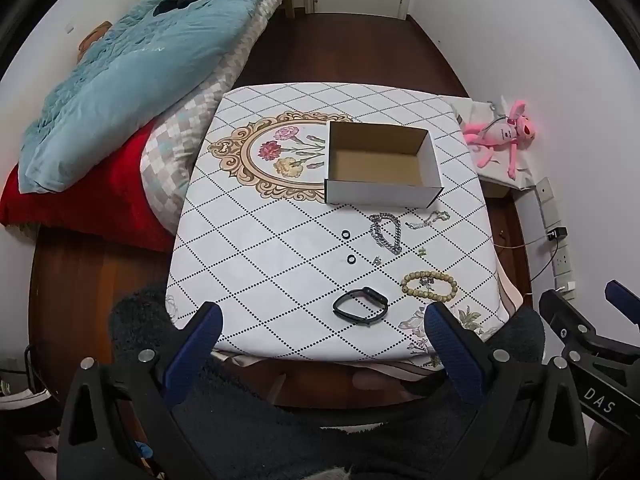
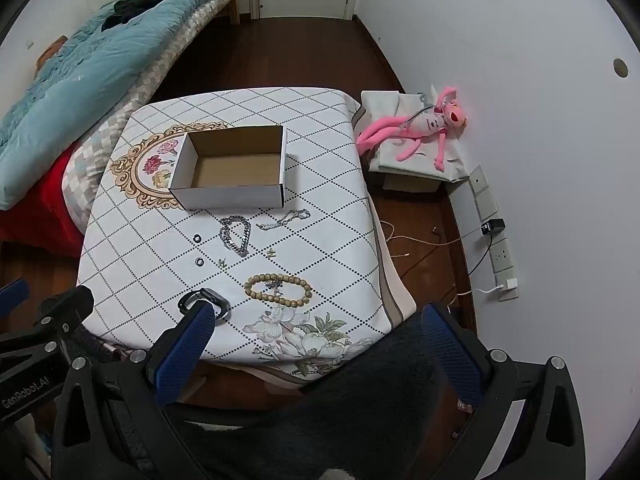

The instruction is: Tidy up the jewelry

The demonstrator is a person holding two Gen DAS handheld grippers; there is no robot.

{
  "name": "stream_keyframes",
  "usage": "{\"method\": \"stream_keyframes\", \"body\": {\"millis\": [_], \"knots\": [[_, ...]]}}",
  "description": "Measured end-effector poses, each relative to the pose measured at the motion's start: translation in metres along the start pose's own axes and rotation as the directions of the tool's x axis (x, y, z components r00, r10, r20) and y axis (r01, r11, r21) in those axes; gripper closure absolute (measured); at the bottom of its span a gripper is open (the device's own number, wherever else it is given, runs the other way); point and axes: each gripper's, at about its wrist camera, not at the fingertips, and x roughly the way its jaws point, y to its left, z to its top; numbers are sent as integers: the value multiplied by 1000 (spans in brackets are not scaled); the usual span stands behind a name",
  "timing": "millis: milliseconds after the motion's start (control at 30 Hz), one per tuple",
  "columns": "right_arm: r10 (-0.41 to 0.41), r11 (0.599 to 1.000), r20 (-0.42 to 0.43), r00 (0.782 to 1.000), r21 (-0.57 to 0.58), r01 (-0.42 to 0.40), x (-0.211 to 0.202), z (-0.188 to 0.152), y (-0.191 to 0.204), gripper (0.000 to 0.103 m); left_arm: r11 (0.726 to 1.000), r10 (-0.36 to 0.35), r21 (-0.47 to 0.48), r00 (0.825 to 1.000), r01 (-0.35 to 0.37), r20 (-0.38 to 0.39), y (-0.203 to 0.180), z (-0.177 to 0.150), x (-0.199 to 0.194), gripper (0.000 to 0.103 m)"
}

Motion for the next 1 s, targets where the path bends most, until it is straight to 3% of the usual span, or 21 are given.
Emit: {"method": "stream_keyframes", "body": {"millis": [1000], "knots": [[1,1000,10,1000,5,-1,-10,6,-9,0,1000,-9,0,1000,9,18,-3,6,-8,0]]}}
